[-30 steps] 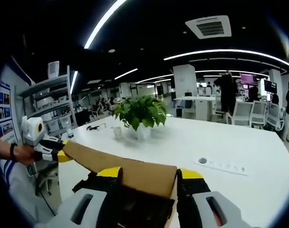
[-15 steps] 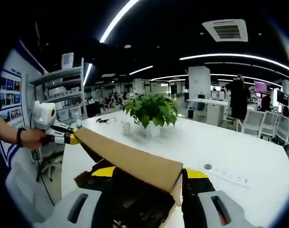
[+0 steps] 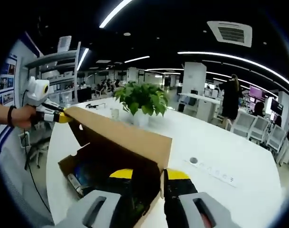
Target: Operate the shoe box by opening the lid, removing the specified soft item, and placing it in the target area until the item is outside and the box remains undamaged.
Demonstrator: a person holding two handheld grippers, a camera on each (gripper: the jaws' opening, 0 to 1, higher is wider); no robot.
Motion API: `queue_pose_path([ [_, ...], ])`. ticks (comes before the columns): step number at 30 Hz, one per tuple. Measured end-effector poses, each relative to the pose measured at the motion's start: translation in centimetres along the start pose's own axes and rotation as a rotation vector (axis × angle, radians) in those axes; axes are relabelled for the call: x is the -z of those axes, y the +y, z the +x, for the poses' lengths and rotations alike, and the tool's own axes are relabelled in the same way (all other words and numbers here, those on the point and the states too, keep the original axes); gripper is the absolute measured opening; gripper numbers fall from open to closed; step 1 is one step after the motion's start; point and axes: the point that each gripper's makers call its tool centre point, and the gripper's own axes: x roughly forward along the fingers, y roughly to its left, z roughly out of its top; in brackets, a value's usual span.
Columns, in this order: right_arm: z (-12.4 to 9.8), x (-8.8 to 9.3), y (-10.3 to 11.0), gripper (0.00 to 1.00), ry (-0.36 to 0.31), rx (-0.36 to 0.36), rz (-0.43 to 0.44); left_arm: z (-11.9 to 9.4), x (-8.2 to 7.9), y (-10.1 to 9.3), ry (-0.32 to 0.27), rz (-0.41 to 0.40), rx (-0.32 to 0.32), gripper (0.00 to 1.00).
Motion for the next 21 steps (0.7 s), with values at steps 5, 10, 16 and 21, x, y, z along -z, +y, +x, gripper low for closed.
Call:
queue_pose_path([
  [5, 1.1, 0.5, -0.7, 0.03, 0.015, 0.023, 0.026, 0.4, -0.3, 0.3, -0.008, -0.006, 0.001, 0.06],
  [10, 2.1, 1.7, -1.5, 0.0, 0.06, 0.052, 0.061, 0.7, -0.5, 0.5, -0.013, -0.009, 0.004, 0.06],
  [16, 3.1, 2.5, -1.9, 0.0, 0.084, 0.073, 0.067, 1.5, -0.9, 1.2, -0.023, -0.011, -0.003, 0.06],
  [21, 3.6, 2.4, -2.3, 0.0, 0.08, 0.078, 0.087, 2.1, -1.0, 1.7, -0.029, -0.035, 0.002, 0.06],
])
